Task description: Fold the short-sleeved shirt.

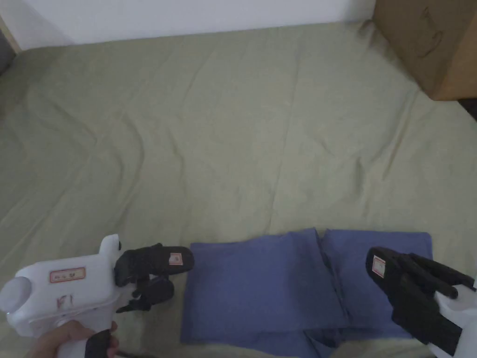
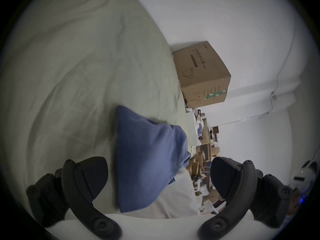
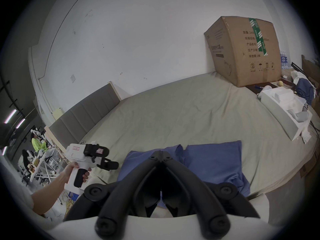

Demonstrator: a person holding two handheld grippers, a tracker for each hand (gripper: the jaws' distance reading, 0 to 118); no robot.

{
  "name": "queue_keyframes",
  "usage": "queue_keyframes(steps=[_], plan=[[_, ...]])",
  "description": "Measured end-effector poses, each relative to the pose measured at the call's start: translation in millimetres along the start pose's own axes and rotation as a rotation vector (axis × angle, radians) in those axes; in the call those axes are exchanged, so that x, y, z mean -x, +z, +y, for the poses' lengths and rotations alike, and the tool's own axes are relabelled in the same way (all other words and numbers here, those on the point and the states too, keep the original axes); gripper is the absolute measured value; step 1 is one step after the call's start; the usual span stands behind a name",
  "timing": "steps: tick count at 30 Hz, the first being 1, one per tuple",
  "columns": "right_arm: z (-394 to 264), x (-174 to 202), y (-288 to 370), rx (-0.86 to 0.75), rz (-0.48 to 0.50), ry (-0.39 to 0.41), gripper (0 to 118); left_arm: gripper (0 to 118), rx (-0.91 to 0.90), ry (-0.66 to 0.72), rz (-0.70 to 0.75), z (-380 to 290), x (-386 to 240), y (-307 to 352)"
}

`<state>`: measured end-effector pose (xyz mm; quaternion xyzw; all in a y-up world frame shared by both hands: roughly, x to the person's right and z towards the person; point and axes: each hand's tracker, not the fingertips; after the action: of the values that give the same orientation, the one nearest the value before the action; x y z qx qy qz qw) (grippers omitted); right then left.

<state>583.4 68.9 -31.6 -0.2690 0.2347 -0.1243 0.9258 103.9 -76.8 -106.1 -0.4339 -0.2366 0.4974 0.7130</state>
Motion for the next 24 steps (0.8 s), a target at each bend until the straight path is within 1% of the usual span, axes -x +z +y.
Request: queue_keyframes(steps=[2,3,5,6,7,8,9,10,11,12,13,14,15,16,17,19,21,24], plan=[[2.6,4.7,-4.4,0.008,0.02,-0.003,0,117,0.045,-0.024,0.024,0.3,6.8,-12.7],[3.8,6.3,-5.9,0.009,0.03,-0.008,0,117,0.056,-0.024,0.01,0.7,11.3,-19.4],[6.7,11.1,-10.3,0.009,0.041,-0.012,0,117,0.102,-0.007,-0.103,5.4,12.7,-32.9],[7.8,13.6,-12.9,0.009,0.04,-0.012,0,117,0.12,0.011,-0.137,3.0,3.2,-40.4],[9.0,15.1,-15.7,0.01,0.04,-0.01,0,115,0.149,0.022,-0.138,4.4,0.7,-51.2],[9.9,16.0,-18.1,0.011,0.042,-0.006,0,108,0.183,0.01,-0.103,6.0,-0.7,-60.1],[10.6,17.3,-20.5,0.012,0.045,-0.001,0,86,0.195,-0.032,-0.063,6.9,-3.5,-65.1],[11.6,19.0,-22.6,0.015,0.042,0.0,0,34,0.188,-0.062,-0.006,7.2,-6.9,-69.8],[12.3,20.6,-23.3,0.016,0.039,0.003,0,8,0.191,-0.074,0.093,5.8,-6.7,-78.0],[12.3,22.0,-23.3,0.011,0.033,0.012,0,8,0.219,-0.082,0.129,3.4,-3.7,-83.3],[12.5,23.5,-23.2,0.0,0.002,0.021,0,8,0.273,-0.044,0.047,3.5,2.2,-84.8],[12.8,25.7,-23.1,-0.014,-0.045,0.05,0,8,0.252,-0.032,0.005,6.1,7.9,-82.2],[12.4,27.3,-23.1,-0.029,-0.062,0.081,0,8,0.221,-0.037,0.051,7.8,5.7,-76.7],[11.9,29.3,-22.7,-0.047,-0.096,0.096,0,8,0.218,-0.042,0.055,9.1,4.6,-71.7],[11.2,31.2,-22.4,-0.074,-0.113,0.094,0,8,0.203,-0.053,0.057,10.2,3.9,-66.3],[10.7,32.6,-20.8,-0.103,-0.099,0.079,0,8,0.186,-0.043,0.096,11.0,-5.7,-57.6],[10.9,35.0,-18.0,-0.128,-0.107,0.069,0,8,0.179,-0.06,0.091,12.4,-7.7,-45.3],[11.9,33.9,-11.3,-0.148,-0.099,0.045,0,8,0.147,-0.09,0.159,19.6,-12.0,-19.5]])
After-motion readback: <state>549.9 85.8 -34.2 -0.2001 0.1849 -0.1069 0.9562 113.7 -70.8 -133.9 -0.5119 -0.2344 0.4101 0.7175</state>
